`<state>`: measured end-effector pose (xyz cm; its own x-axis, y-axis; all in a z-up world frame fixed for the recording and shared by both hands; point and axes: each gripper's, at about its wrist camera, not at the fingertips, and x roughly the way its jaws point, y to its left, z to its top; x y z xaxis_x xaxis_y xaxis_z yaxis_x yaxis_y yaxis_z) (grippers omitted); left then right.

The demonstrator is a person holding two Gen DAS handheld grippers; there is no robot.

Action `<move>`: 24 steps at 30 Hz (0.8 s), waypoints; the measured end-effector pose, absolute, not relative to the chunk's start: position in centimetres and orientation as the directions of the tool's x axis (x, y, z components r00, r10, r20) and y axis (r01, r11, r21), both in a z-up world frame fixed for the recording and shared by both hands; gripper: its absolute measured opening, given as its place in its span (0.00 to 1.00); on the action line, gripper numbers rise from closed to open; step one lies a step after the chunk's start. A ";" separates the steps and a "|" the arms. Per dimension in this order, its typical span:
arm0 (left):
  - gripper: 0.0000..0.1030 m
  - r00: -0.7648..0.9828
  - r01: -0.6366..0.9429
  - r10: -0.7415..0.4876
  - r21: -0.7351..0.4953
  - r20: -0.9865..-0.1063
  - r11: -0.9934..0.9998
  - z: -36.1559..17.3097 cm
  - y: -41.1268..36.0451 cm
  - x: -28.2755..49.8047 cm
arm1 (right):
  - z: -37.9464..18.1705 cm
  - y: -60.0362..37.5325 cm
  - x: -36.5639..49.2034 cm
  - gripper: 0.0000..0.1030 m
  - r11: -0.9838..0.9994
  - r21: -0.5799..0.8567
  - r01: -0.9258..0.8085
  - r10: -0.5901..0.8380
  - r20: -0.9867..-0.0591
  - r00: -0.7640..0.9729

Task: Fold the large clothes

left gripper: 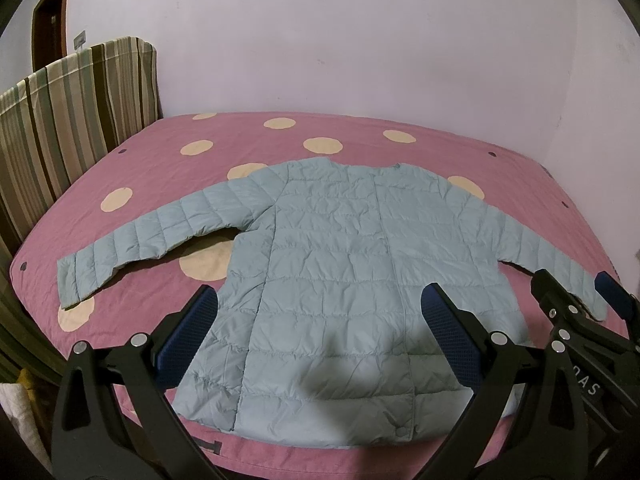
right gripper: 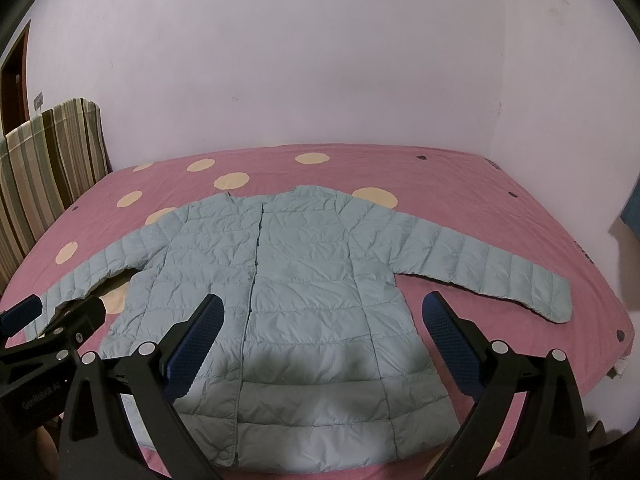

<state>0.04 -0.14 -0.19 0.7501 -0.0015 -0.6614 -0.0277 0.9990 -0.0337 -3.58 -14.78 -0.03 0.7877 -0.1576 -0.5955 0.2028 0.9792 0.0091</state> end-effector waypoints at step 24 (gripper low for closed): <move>0.98 0.743 -0.022 -0.007 -0.035 -0.670 0.999 -0.9 -0.2 -0.1 | 0.0 -14.9 -3.7 0.96 0.980 0.004 0.201 -0.159 -0.598 0.785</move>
